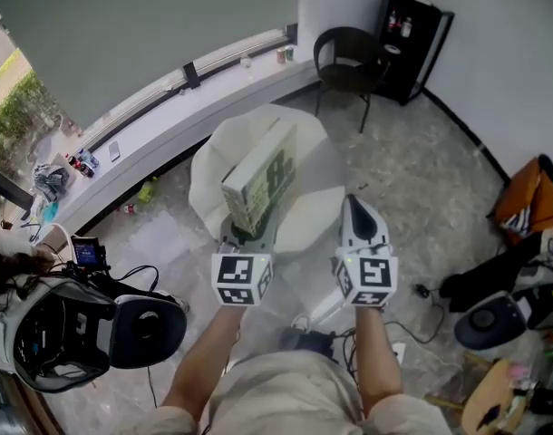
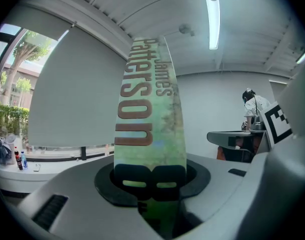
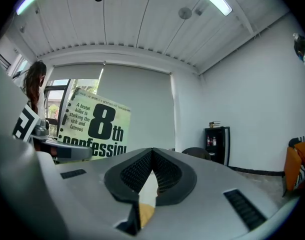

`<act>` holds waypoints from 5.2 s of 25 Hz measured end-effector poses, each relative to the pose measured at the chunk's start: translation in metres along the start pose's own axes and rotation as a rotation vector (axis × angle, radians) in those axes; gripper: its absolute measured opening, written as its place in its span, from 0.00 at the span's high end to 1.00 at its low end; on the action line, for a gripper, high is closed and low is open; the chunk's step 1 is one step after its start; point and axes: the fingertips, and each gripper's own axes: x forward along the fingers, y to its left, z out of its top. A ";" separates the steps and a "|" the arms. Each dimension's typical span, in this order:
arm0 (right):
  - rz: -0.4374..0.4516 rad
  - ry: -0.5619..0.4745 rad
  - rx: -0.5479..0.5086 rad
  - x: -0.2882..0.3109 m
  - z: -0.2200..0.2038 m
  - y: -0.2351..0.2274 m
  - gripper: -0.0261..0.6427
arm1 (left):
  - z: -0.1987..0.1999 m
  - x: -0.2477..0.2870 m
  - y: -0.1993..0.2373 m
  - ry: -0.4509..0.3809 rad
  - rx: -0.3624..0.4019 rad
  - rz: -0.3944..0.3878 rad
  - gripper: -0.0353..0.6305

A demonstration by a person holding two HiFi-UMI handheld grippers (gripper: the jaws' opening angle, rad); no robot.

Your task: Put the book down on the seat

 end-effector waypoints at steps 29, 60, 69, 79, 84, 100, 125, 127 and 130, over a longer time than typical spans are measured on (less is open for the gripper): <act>0.011 0.047 -0.023 0.170 -0.038 -0.060 0.96 | -0.018 0.174 0.063 0.017 -0.062 0.003 0.69; -0.020 0.165 -0.007 0.349 -0.137 -0.043 0.96 | -0.147 0.341 0.204 0.250 -0.316 -0.020 0.69; 0.016 0.242 0.000 0.359 -0.229 -0.076 0.96 | -0.271 0.369 0.189 0.362 -0.583 0.028 0.69; 0.042 0.333 0.009 0.364 -0.325 -0.095 0.96 | -0.403 0.415 0.149 0.388 -0.926 -0.064 0.69; 0.040 0.367 0.042 0.367 -0.388 -0.113 0.96 | -0.468 0.448 0.124 0.369 -1.020 -0.114 0.69; 0.068 0.430 0.078 0.374 -0.516 -0.115 0.96 | -0.637 0.491 0.094 0.331 -1.459 -0.103 0.69; 0.084 0.462 0.131 0.376 -0.581 -0.109 0.96 | -0.728 0.514 0.087 0.411 -1.686 -0.031 0.67; 0.083 0.461 0.132 0.377 -0.579 -0.109 0.96 | -0.727 0.513 0.085 0.431 -1.659 -0.032 0.65; 0.083 0.464 0.132 0.380 -0.578 -0.108 0.96 | -0.726 0.513 0.080 0.475 -1.602 -0.064 0.60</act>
